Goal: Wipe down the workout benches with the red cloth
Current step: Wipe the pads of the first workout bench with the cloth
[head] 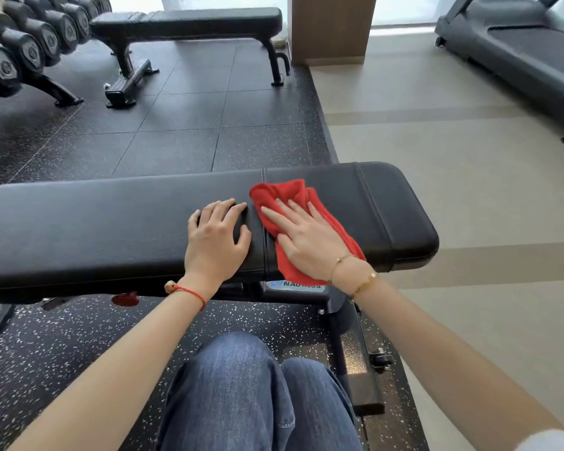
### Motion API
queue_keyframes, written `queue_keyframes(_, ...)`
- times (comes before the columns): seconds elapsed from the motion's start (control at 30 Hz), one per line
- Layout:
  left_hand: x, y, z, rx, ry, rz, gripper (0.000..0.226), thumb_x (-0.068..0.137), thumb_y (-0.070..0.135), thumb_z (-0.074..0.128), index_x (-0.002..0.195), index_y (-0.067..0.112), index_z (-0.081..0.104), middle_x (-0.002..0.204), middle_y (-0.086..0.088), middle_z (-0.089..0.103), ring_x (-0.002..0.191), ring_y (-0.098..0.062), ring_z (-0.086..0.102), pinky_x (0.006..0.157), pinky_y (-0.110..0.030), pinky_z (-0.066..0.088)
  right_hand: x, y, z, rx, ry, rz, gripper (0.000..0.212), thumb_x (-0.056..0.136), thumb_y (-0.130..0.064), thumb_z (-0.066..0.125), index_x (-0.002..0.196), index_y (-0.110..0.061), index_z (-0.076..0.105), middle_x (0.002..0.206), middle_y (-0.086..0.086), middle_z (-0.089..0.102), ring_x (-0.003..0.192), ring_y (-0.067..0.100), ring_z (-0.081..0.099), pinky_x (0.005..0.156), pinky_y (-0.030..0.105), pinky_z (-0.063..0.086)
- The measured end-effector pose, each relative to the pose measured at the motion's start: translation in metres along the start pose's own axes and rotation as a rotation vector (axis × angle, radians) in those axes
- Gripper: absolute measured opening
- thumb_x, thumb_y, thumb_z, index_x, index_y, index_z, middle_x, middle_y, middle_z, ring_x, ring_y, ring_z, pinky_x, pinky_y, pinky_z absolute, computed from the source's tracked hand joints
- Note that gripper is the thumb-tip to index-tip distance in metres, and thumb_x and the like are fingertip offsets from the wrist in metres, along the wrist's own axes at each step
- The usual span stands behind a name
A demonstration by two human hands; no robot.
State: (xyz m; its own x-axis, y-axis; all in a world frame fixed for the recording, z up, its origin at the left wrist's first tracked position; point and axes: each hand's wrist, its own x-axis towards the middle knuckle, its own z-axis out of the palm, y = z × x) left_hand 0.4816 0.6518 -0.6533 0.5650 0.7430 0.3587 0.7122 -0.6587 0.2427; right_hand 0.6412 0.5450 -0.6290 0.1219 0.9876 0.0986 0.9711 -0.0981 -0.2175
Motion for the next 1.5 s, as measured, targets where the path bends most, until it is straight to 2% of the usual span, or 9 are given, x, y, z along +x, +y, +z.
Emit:
queue_keyframes(0.13, -0.001, -0.001, 0.001, 0.0, -0.002, 0.001, 0.044, 0.094, 0.034, 0.046, 0.136, 0.023, 0.055, 0.143, 0.0, 0.053, 0.136, -0.021, 0.043, 0.116, -0.049, 0.028, -0.008, 0.045, -0.01, -0.063, 0.022, 0.143, 0.058, 0.098, -0.027, 0.034, 0.153, -0.03, 0.017, 0.161, -0.001, 0.017, 0.149, 0.021, 0.015, 0.121, 0.043, 0.004)
queue_keyframes(0.27, -0.001, 0.001, 0.002, 0.01, -0.008, -0.005, 0.043, 0.095, 0.032, 0.049, 0.136, 0.022, 0.055, 0.143, 0.0, 0.053, 0.136, -0.021, 0.043, 0.117, -0.049, 0.028, 0.041, 0.067, -0.019, -0.051, -0.01, 0.355, 0.056, 0.1, -0.027, 0.027, 0.154, -0.026, 0.014, 0.162, 0.004, 0.009, 0.149, 0.027, 0.009, 0.121, 0.047, -0.001)
queue_keyframes(0.47, 0.001, -0.001, 0.0, 0.001, -0.005, -0.005, 0.044, 0.093, 0.034, 0.048, 0.135, 0.023, 0.056, 0.142, 0.001, 0.054, 0.135, -0.02, 0.044, 0.115, -0.048, 0.029, 0.061, -0.003, 0.004, -0.012, -0.018, 0.13, 0.055, 0.099, -0.026, 0.028, 0.153, -0.025, 0.016, 0.162, 0.005, 0.011, 0.15, 0.024, 0.008, 0.121, 0.046, -0.002)
queue_keyframes(0.6, 0.001, -0.002, 0.001, -0.001, -0.006, -0.001, 0.043, 0.094, 0.034, 0.049, 0.135, 0.025, 0.056, 0.143, 0.003, 0.053, 0.136, -0.019, 0.043, 0.116, -0.047, 0.028, 0.016, 0.005, 0.006, -0.041, 0.06, 0.069, 0.057, 0.097, -0.026, 0.031, 0.153, -0.026, 0.02, 0.16, 0.003, 0.019, 0.149, 0.021, 0.014, 0.121, 0.043, 0.003)
queue_keyframes(0.87, 0.0, 0.0, 0.0, 0.007, -0.002, -0.005, 0.042, 0.094, 0.033, 0.049, 0.135, 0.024, 0.055, 0.142, 0.002, 0.053, 0.136, -0.02, 0.043, 0.117, -0.046, 0.026, 0.066, 0.063, -0.016, -0.026, 0.021, 0.422, 0.055, 0.099, -0.026, 0.028, 0.153, -0.023, 0.017, 0.162, 0.008, 0.012, 0.149, 0.027, 0.01, 0.121, 0.047, 0.0)
queue_keyframes(1.07, 0.0, -0.001, 0.001, -0.004, 0.014, -0.007, 0.045, 0.091, 0.037, 0.046, 0.132, 0.025, 0.057, 0.14, 0.003, 0.055, 0.133, -0.02, 0.046, 0.114, -0.046, 0.03, 0.036, -0.009, 0.009, -0.12, 0.051, 0.158, 0.057, 0.098, -0.027, 0.03, 0.153, -0.021, 0.018, 0.161, 0.009, 0.017, 0.148, 0.027, 0.014, 0.121, 0.047, 0.003)
queue_keyframes(1.17, 0.0, -0.002, 0.0, -0.016, 0.012, -0.005, 0.046, 0.09, 0.038, 0.045, 0.132, 0.025, 0.058, 0.14, 0.003, 0.056, 0.133, -0.019, 0.046, 0.114, -0.046, 0.03, 0.001, -0.012, 0.009, -0.118, 0.059, 0.123, 0.057, 0.097, -0.027, 0.03, 0.153, -0.025, 0.018, 0.161, 0.003, 0.019, 0.149, 0.021, 0.014, 0.121, 0.043, 0.003)
queue_keyframes(1.4, 0.0, -0.002, 0.002, -0.018, 0.016, 0.011, 0.042, 0.093, 0.033, 0.05, 0.134, 0.024, 0.057, 0.141, 0.001, 0.055, 0.133, -0.02, 0.045, 0.115, -0.048, 0.03, -0.07, 0.069, -0.017, -0.132, 0.187, 0.432, 0.055, 0.095, -0.024, 0.038, 0.15, -0.027, 0.029, 0.157, 0.003, 0.029, 0.147, 0.025, 0.022, 0.121, 0.045, 0.004)
queue_keyframes(1.5, -0.001, 0.0, 0.001, -0.005, 0.014, 0.009, 0.042, 0.094, 0.031, 0.051, 0.135, 0.022, 0.056, 0.141, 0.0, 0.054, 0.134, -0.022, 0.045, 0.116, -0.048, 0.029, -0.062, 0.099, -0.024, -0.071, 0.157, 0.508, 0.055, 0.097, -0.023, 0.034, 0.151, -0.028, 0.026, 0.16, 0.002, 0.022, 0.148, 0.025, 0.016, 0.122, 0.045, 0.0)
